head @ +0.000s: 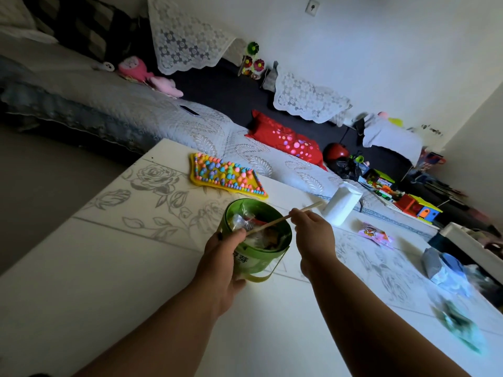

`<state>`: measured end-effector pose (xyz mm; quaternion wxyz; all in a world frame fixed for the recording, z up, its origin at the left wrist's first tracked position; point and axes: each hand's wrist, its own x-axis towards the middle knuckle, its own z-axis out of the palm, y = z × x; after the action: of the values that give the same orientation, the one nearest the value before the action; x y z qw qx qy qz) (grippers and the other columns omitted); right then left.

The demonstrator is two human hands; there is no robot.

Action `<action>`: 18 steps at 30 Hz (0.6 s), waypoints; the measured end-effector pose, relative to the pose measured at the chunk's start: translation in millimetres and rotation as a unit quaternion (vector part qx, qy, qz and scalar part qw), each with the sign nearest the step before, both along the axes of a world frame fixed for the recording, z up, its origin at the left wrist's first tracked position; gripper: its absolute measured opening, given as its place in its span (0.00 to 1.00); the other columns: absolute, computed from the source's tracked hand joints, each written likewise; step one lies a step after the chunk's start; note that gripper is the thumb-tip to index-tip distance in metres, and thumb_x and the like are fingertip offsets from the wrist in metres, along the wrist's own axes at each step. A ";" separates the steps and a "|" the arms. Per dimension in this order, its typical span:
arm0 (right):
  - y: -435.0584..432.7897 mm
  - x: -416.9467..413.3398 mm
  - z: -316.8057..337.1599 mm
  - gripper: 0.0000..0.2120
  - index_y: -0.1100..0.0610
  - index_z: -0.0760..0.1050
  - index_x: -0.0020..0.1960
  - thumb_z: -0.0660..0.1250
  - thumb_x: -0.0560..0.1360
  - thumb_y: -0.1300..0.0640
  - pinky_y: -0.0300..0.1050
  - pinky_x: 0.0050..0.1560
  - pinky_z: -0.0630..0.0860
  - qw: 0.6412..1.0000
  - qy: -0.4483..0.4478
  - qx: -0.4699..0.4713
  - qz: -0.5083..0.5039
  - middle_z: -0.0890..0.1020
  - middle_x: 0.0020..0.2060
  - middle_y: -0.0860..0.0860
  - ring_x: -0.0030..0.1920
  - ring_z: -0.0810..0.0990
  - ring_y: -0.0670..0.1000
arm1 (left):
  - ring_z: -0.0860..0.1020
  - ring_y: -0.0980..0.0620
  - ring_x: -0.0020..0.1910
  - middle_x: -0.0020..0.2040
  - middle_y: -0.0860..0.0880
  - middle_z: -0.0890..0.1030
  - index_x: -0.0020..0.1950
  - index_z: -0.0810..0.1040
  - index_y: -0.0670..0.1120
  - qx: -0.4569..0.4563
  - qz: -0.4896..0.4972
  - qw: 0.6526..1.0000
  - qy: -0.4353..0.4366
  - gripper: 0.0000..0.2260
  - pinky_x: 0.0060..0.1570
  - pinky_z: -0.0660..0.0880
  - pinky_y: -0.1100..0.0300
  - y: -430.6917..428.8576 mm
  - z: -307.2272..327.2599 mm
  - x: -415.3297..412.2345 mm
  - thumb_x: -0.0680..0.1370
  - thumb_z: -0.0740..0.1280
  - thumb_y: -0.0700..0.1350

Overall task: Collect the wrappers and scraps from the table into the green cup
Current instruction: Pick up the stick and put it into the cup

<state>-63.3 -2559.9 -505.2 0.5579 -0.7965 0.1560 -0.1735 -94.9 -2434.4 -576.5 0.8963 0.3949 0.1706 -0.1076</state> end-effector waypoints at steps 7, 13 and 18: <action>-4.7 5.7 -17.5 0.08 0.53 0.78 0.37 0.66 0.73 0.53 0.45 0.41 0.71 0.996 0.022 0.088 -0.021 0.81 0.37 0.47 0.44 0.78 0.51 | 0.81 0.39 0.48 0.55 0.48 0.79 0.63 0.74 0.57 0.067 -0.029 0.997 -0.014 0.16 0.41 0.75 0.55 6.3 -3.0 5.4 0.77 0.69 0.56; -1.7 4.4 -15.4 0.16 0.50 0.79 0.52 0.67 0.71 0.40 0.49 0.52 0.75 0.996 0.033 0.069 0.050 0.83 0.49 0.48 0.49 0.80 0.47 | 0.82 0.39 0.49 0.53 0.53 0.77 0.65 0.73 0.59 0.053 -0.019 0.998 -0.026 0.17 0.42 0.75 0.55 6.7 2.0 5.5 0.77 0.69 0.55; -5.5 -6.3 -12.2 0.25 0.46 0.74 0.53 0.52 0.72 0.29 0.45 0.39 0.70 0.988 0.123 -0.034 0.082 0.80 0.51 0.49 0.46 0.79 0.53 | 0.82 0.40 0.49 0.54 0.55 0.78 0.68 0.72 0.59 0.053 -0.003 0.998 -0.032 0.20 0.40 0.75 0.55 8.5 5.4 3.9 0.77 0.69 0.56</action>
<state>-69.5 -2565.4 -517.4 0.5196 -0.8403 0.1512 -0.0330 -91.1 -2425.9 -571.1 0.8788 0.4455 0.1463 -0.0888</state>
